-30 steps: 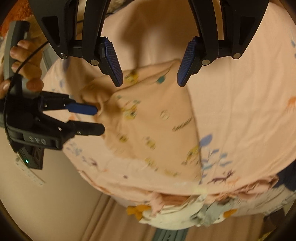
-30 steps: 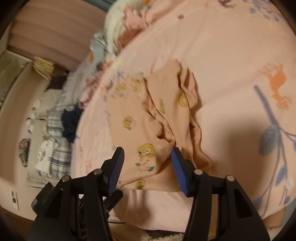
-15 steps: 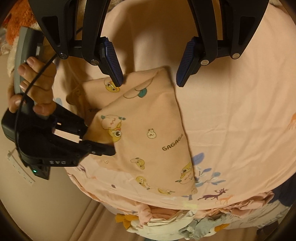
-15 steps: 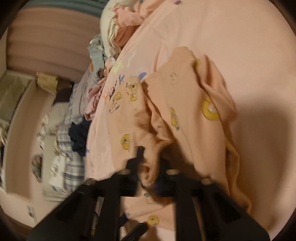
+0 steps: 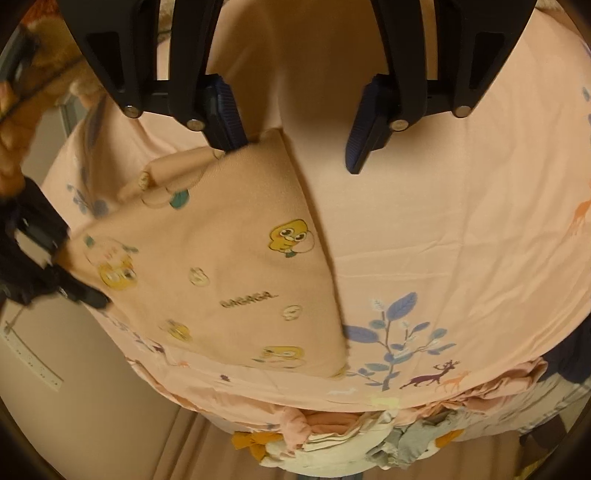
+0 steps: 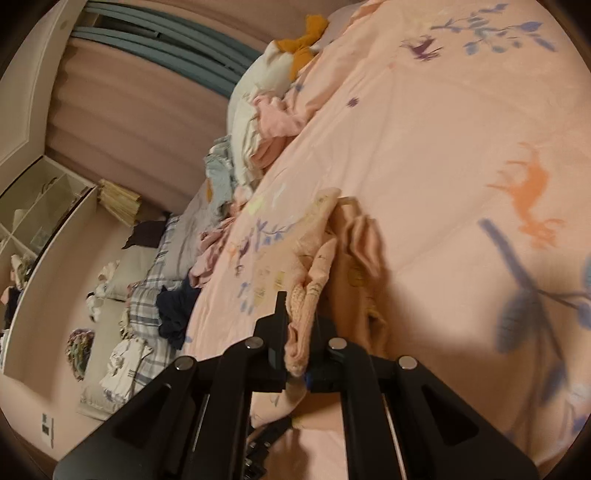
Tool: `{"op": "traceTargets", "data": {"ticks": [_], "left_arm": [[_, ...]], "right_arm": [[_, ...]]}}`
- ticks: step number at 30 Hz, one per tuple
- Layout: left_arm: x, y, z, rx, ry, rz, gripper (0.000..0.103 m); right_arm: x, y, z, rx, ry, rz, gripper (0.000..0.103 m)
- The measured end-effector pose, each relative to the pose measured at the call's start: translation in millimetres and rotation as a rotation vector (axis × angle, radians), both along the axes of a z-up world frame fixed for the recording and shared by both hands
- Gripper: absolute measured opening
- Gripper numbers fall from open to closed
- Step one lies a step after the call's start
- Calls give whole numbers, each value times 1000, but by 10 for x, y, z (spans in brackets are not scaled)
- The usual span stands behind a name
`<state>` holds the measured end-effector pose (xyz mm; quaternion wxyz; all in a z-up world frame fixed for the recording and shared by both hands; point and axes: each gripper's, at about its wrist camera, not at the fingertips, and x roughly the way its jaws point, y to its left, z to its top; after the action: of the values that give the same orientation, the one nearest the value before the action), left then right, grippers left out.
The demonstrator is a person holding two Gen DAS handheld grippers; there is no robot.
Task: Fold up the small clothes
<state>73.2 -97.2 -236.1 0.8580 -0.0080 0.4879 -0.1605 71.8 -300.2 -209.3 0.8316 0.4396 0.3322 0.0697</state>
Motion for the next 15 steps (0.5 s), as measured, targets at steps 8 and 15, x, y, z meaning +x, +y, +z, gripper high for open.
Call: {"op": "traceTargets", "data": {"ticks": [8, 15], "left_arm": [[-32, 94, -2, 2, 14, 18, 34], [-24, 217, 7, -59, 71, 44, 34]], "right_arm": [[20, 90, -314, -124, 160, 2, 7], [5, -36, -415, 2, 205, 28, 12]]}}
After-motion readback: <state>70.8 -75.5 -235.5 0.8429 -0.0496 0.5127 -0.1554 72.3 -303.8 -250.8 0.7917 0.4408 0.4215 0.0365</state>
